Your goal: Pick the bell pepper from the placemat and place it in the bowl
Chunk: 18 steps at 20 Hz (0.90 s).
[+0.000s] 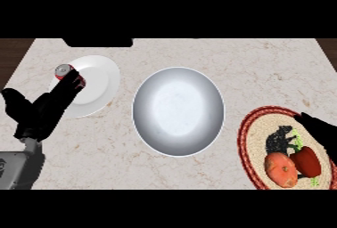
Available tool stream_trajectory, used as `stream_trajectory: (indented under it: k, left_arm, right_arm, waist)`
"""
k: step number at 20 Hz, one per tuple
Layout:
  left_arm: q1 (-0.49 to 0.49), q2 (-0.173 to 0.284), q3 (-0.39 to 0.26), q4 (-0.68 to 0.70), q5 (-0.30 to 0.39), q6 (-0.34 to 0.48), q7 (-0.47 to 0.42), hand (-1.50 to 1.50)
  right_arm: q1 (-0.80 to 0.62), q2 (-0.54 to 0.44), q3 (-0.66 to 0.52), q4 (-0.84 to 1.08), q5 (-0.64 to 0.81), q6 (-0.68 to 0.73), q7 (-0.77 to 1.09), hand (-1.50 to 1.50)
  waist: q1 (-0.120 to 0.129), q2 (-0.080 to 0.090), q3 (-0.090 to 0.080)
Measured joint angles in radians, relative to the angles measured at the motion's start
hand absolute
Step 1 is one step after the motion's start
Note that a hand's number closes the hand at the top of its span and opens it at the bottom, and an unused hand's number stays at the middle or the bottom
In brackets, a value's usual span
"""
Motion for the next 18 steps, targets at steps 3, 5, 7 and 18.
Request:
stream_trajectory:
  k: [3, 5, 7, 18]
  left_arm:
    - [0.015, -0.014, 0.009, -0.015, -0.011, -0.005, 0.0, 0.0]
    - [0.019, -0.026, 0.014, -0.022, -0.022, -0.006, -0.001, 0.0]
    - [0.021, -0.03, 0.025, -0.014, -0.028, -0.02, -0.003, 0.0]
    - [-0.001, -0.06, 0.067, -0.024, -0.058, -0.05, 0.039, 0.0]
  right_arm:
    - [0.007, 0.032, 0.001, 0.022, 0.045, 0.034, -0.002, -1.5]
    - [0.002, 0.059, 0.0, 0.039, 0.081, 0.053, -0.008, -1.5]
    - [-0.011, 0.085, -0.01, 0.054, 0.097, 0.084, -0.004, -1.5]
    - [-0.053, 0.202, -0.061, 0.196, 0.234, 0.141, -0.111, -1.5]
  waist:
    - [-0.002, -0.001, 0.0]
    - [-0.002, -0.001, 0.0]
    - [-0.003, 0.0, 0.0]
    - [-0.003, 0.0, 0.001]
